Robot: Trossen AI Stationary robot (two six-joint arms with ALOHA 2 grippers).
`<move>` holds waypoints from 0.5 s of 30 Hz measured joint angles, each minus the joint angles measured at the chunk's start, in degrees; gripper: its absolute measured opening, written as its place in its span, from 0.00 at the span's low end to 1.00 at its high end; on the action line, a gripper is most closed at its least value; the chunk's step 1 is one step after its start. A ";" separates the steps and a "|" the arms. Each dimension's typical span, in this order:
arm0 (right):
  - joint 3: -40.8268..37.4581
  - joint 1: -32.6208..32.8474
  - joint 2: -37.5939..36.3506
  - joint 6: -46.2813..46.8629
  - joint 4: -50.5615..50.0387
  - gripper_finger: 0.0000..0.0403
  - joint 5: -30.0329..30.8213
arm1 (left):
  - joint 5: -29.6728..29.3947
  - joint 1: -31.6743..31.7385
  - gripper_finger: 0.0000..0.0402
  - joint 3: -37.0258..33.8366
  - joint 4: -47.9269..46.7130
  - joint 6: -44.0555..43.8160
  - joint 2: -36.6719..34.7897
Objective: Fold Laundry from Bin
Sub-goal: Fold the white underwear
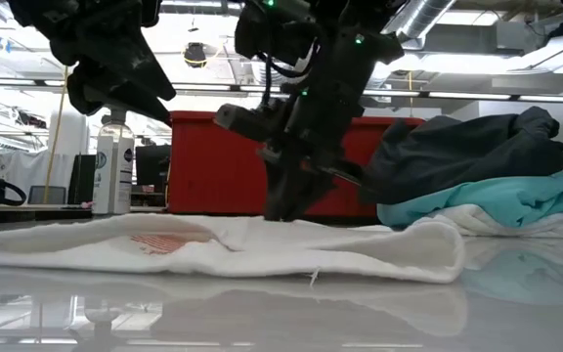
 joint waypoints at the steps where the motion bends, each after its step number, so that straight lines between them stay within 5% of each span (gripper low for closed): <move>1: 0.31 -0.25 0.00 -1.36 0.04 0.06 -0.08 | -0.19 0.02 0.39 0.00 -0.02 0.02 0.00; 15: 12.35 -1.86 -0.02 -8.09 -3.69 0.06 0.09 | 0.30 0.02 0.39 0.00 2.19 -0.84 -0.38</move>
